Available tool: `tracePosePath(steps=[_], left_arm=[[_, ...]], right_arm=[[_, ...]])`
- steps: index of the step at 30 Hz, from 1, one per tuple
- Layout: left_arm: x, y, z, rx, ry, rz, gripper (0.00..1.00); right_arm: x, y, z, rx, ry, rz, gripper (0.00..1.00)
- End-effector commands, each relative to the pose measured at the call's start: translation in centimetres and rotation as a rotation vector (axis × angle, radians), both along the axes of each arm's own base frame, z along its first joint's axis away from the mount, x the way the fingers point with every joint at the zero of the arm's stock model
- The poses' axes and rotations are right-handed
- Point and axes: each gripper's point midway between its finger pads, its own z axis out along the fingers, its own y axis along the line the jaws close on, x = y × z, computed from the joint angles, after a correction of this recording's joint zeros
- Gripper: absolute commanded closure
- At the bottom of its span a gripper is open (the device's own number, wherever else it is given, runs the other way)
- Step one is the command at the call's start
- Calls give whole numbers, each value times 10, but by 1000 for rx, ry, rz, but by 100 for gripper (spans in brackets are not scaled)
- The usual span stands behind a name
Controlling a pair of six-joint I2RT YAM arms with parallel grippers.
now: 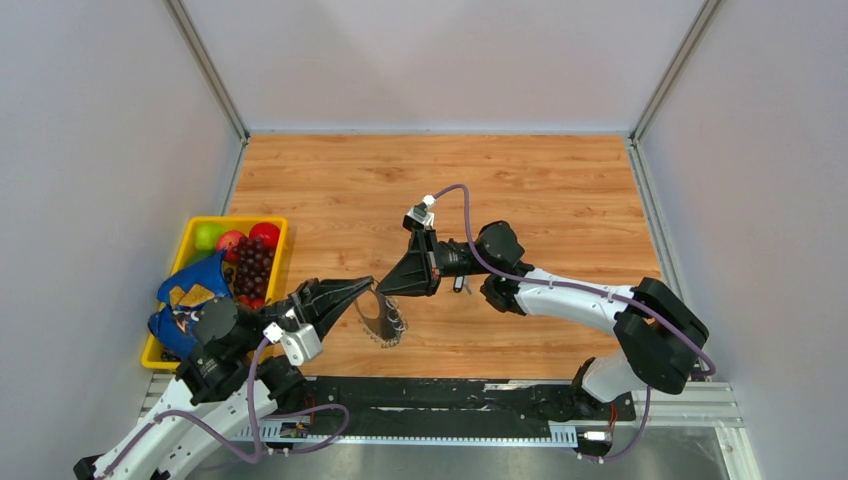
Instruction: Put the keys on the keyring
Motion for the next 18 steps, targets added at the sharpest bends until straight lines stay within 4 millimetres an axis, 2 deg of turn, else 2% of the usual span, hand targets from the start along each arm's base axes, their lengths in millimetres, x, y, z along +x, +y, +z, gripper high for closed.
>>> tracePosePath(steps=[1, 4, 8, 12, 18], left_arm=[[-11, -5, 0, 18, 16, -65, 86], [-14, -5, 1, 21, 17, -75, 72], [-18, -5, 0, 22, 20, -95, 64], [-21, -5, 0, 24, 22, -111, 60], [-27, -5, 0, 31, 27, -132, 61]], right_arm=[[2, -1, 23, 64, -28, -21, 100], [1, -2, 23, 66, -27, -19, 100], [1, -2, 23, 66, -19, -19, 100], [1, -3, 21, 61, -10, -16, 100], [0, -4, 19, 49, -4, -14, 100]])
